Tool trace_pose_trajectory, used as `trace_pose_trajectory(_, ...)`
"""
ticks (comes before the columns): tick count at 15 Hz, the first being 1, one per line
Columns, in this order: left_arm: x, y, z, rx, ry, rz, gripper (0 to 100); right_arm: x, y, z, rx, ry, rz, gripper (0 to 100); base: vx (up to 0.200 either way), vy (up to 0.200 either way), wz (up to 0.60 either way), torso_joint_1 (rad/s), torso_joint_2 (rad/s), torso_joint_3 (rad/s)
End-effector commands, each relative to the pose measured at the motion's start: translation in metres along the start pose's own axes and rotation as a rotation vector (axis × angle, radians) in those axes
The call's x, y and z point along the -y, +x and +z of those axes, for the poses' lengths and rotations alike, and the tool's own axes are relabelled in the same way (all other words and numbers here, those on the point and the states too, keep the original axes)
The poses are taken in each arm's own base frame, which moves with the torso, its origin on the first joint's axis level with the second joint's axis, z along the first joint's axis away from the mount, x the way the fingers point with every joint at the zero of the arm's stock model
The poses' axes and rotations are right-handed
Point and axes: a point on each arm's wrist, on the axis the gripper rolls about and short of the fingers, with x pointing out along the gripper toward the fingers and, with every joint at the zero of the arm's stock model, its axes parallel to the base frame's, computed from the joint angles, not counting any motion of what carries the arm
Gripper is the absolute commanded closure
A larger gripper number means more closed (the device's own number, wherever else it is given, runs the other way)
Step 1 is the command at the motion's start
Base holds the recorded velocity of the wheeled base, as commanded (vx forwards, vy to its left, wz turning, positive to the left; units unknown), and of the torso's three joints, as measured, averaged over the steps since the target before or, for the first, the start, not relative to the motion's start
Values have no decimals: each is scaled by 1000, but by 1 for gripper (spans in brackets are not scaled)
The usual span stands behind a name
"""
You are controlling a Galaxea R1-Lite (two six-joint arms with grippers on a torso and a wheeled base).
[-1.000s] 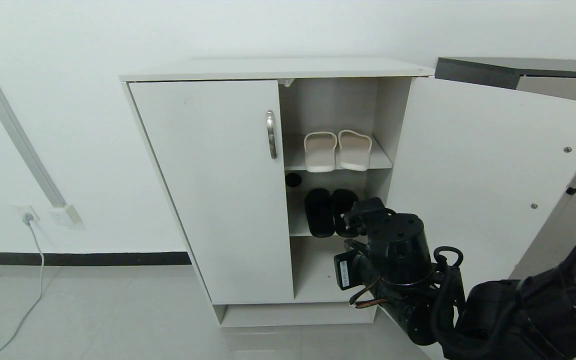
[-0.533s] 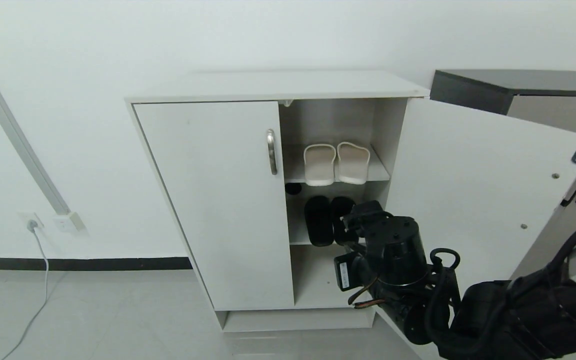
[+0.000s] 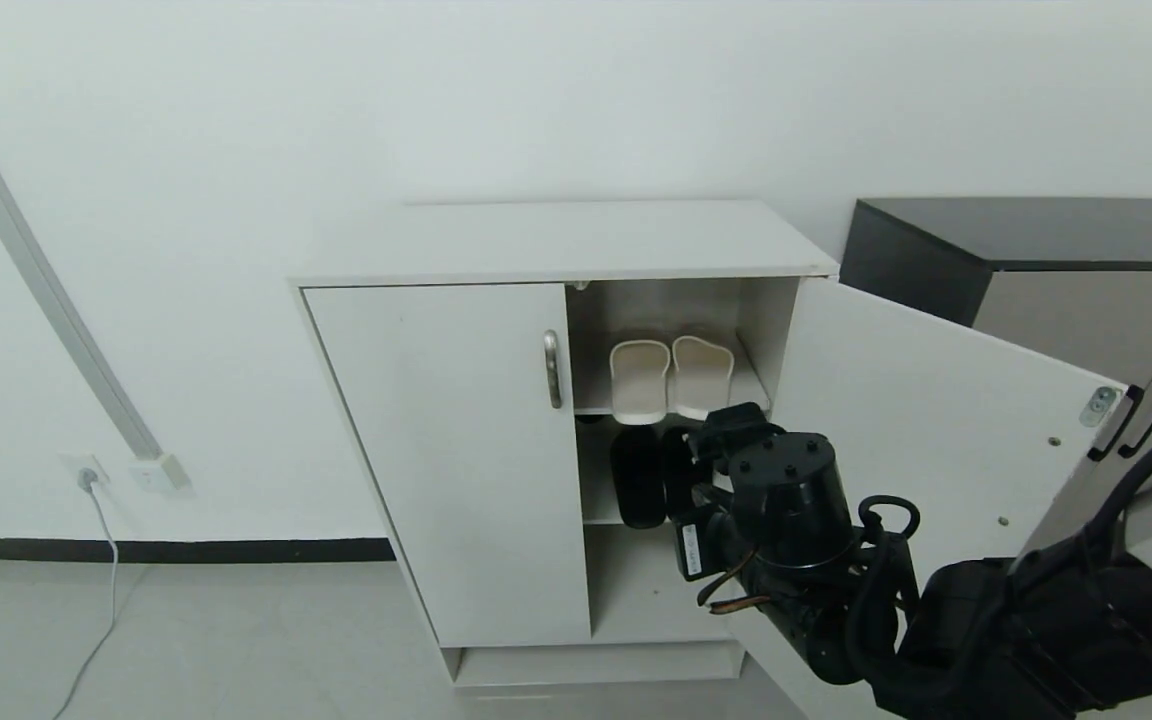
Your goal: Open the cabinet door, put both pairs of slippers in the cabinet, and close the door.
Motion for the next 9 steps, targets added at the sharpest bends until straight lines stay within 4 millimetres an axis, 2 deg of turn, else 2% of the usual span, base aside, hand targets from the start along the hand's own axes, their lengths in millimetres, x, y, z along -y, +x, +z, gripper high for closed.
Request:
trace_pose_trajectory(1, 0, 0, 0, 1, -1, 0, 100, 0, 0, 0, 1, 0, 1, 100, 0, 0, 0, 159, -466, -330)
trace_pose_trajectory(9, 0, 0, 0, 1, -2, 0, 100, 0, -2, 0, 1, 0, -2, 100, 0, 0, 0, 187, -492, -316)
